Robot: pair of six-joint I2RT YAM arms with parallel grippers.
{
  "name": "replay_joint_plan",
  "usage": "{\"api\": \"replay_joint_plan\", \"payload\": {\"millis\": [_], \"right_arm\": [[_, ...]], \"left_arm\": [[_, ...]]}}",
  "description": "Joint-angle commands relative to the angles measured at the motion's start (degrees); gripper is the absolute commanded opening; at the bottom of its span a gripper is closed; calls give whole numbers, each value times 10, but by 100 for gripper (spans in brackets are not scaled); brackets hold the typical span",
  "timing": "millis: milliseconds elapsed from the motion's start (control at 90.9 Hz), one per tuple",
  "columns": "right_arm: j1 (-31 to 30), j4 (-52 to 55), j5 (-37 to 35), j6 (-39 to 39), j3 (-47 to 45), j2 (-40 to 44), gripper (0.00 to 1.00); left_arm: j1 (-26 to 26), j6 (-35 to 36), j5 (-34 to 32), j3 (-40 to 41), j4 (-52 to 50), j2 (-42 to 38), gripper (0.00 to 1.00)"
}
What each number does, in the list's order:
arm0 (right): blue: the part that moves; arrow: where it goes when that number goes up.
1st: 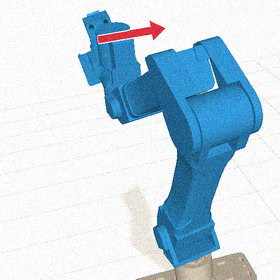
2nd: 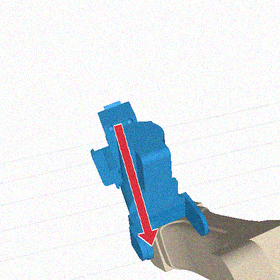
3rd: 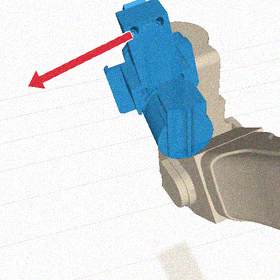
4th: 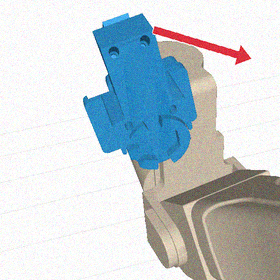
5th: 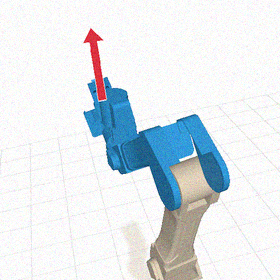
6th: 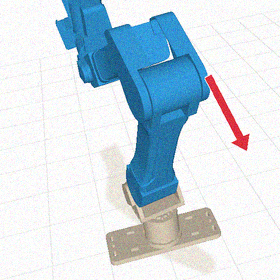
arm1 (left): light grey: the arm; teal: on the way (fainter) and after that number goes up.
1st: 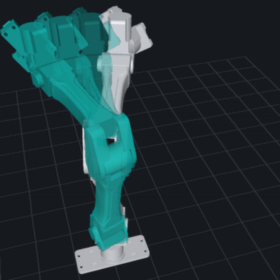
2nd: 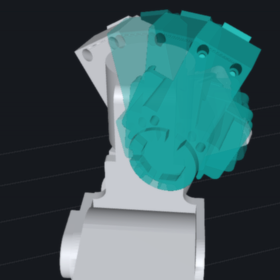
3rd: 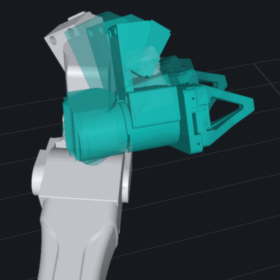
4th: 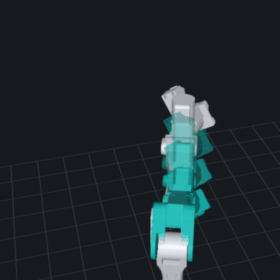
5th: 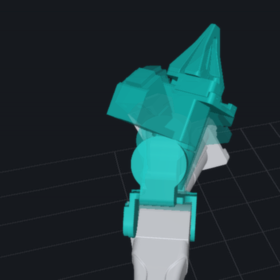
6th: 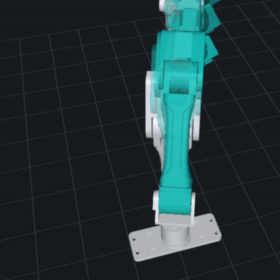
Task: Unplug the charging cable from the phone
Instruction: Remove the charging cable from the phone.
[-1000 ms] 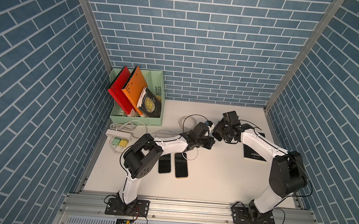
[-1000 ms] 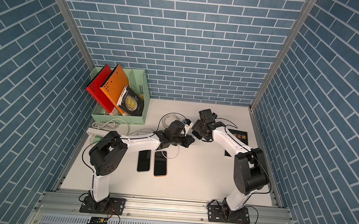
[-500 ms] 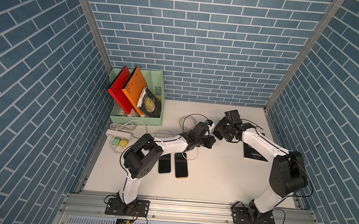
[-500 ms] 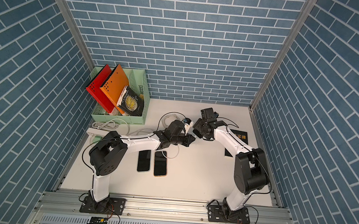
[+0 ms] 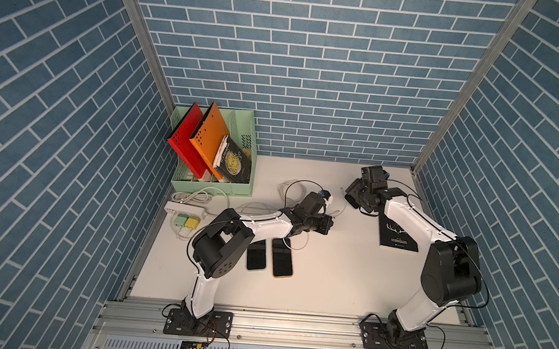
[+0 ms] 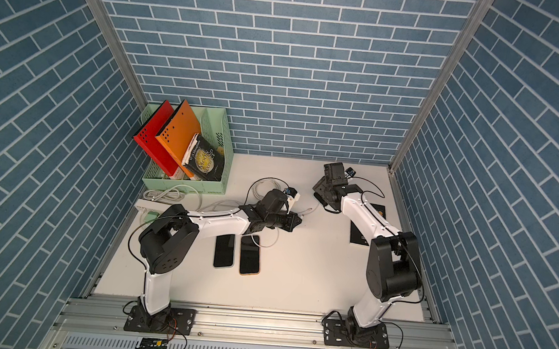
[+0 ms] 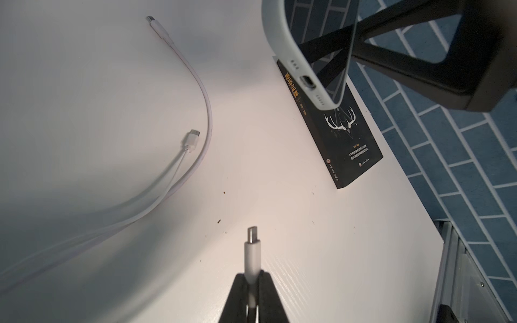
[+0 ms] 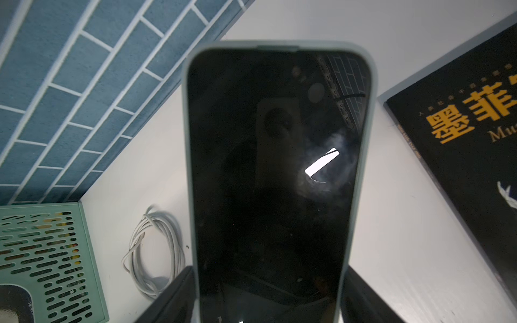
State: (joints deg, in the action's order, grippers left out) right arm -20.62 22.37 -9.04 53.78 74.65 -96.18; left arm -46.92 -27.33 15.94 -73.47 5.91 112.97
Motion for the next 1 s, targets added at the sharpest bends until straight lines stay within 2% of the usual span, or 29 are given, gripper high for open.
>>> {"api": "replay_joint_plan", "payload": {"millis": [0, 187, 616, 913, 946, 990], "right_arm": [[-1, -13, -19, -1, 20, 7, 32], [2, -2, -21, -14, -20, 54, 32], [20, 48, -49, -44, -184, 250, 33], [20, 73, -37, -66, -250, 304, 33], [20, 74, -38, -68, -255, 307, 33], [19, 75, -37, -70, -259, 310, 33]], "left_arm": [[-2, 7, -10, -9, -19, 9, 0], [-1, 10, -27, -69, -41, 52, 0], [15, 8, -33, -282, -111, 218, 0], [41, 21, -28, -429, -184, 306, 0], [42, 21, -30, -436, -189, 312, 3], [44, 21, -34, -440, -193, 314, 13]]}}
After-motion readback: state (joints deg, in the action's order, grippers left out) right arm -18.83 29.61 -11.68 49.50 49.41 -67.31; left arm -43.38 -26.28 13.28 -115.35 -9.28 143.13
